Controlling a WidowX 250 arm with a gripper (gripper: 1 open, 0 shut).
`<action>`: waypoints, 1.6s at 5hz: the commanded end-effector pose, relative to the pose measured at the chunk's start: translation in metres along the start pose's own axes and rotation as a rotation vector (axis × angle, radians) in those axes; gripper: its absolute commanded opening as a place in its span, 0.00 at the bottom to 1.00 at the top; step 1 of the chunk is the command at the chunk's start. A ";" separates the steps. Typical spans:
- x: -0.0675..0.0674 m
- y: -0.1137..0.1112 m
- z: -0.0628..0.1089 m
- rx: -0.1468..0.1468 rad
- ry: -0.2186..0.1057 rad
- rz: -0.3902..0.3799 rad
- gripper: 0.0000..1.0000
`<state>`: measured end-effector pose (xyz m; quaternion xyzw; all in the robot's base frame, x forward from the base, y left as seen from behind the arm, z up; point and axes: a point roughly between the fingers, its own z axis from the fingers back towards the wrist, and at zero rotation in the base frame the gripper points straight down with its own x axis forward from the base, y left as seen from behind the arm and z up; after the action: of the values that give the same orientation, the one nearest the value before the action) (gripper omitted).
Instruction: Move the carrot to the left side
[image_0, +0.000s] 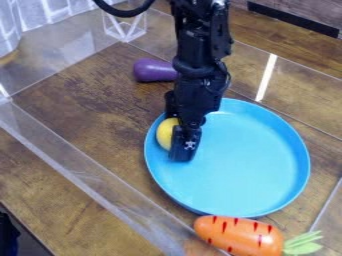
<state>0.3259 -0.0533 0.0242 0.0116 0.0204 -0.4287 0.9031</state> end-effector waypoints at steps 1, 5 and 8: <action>0.011 -0.001 0.014 0.031 -0.021 0.032 0.00; -0.006 0.008 0.054 0.066 -0.006 0.094 0.00; -0.057 0.061 0.078 0.106 0.023 0.215 1.00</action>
<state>0.3357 0.0201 0.0859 0.0550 0.0351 -0.3379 0.9389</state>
